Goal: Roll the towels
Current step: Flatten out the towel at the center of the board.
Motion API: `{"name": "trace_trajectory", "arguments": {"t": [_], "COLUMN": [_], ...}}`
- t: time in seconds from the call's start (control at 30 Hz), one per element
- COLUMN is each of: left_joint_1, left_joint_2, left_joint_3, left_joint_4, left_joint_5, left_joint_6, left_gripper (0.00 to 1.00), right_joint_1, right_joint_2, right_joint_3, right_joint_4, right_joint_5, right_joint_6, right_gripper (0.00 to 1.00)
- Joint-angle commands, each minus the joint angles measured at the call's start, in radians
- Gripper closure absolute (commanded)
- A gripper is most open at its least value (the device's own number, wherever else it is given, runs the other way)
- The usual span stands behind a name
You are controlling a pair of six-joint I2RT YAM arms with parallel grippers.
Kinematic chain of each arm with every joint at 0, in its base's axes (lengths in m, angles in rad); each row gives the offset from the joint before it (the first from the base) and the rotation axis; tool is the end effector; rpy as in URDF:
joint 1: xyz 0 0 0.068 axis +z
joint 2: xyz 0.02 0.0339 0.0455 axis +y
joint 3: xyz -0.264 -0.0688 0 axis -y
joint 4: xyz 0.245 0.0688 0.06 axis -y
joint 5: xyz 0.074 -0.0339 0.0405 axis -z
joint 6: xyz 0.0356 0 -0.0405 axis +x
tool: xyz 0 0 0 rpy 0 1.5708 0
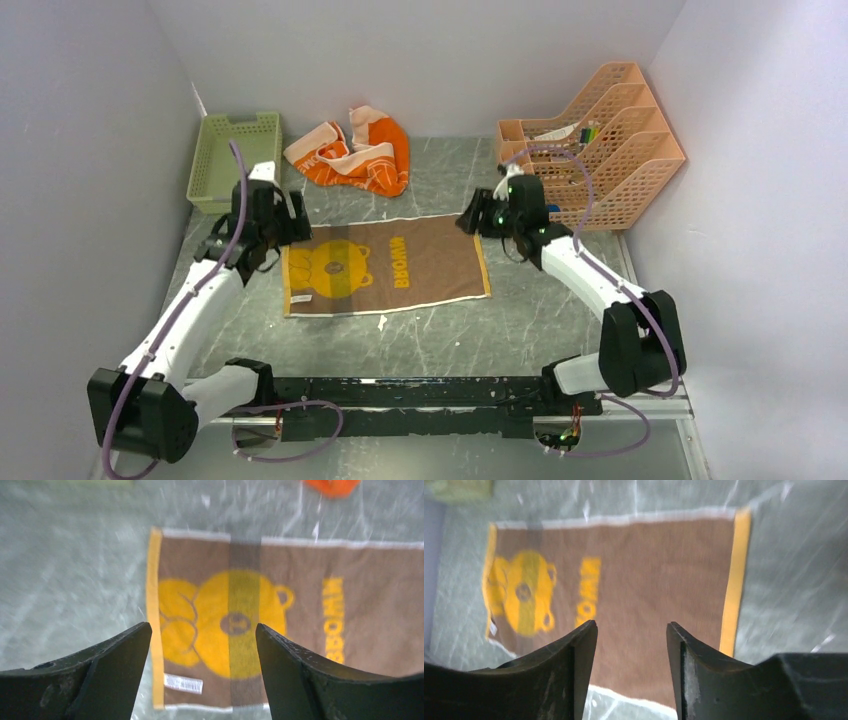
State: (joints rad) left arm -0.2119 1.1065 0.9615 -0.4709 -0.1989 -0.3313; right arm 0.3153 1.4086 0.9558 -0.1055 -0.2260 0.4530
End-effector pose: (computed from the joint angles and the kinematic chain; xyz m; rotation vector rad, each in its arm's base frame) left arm 0.2378 -0.0440 0.3106 -0.2415 2.1608 -0.0927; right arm 0.2981 0.1056 0.2632 0.0132 2.1927 0.6850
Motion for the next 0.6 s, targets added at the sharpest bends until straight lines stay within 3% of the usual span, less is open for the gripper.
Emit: {"name": "trace_trajectory", "arguments": {"t": [0.0, 0.07, 0.23, 0.47, 0.53, 0.57], "left_joint_1": [0.005, 0.005, 0.005, 0.006, 0.008, 0.008], "left_joint_2": [-0.079, -0.125, -0.156, -0.048, -0.038, -0.041], "left_joint_3": [-0.209, -0.302, -0.414, -0.508, -0.55, -0.571], "left_joint_4": [0.055, 0.104, 0.167, 0.239, 0.239, 0.244], "left_joint_5": [0.17, 0.177, 0.125, 0.078, 0.027, 0.012], "left_joint_6": [-0.139, -0.183, -0.248, -0.308, -0.383, -0.416], "left_gripper": [0.15, 0.3, 0.64, 0.74, 0.9, 0.93], "right_joint_1": [0.052, 0.059, 0.058, 0.022, 0.008, 0.006], "right_joint_2": [-0.025, -0.027, -0.01, 0.045, 0.042, 0.04], "right_joint_3": [-0.226, -0.281, -0.362, -0.436, -0.459, -0.464], "right_joint_4": [0.077, 0.092, 0.114, 0.085, 0.093, 0.089], "right_joint_5": [-0.057, -0.065, -0.063, -0.023, -0.015, -0.009], "right_joint_6": [0.067, 0.072, 0.078, 0.132, 0.147, 0.147], "right_gripper": [0.53, 0.69, 0.89, 0.91, 0.91, 0.91]}}
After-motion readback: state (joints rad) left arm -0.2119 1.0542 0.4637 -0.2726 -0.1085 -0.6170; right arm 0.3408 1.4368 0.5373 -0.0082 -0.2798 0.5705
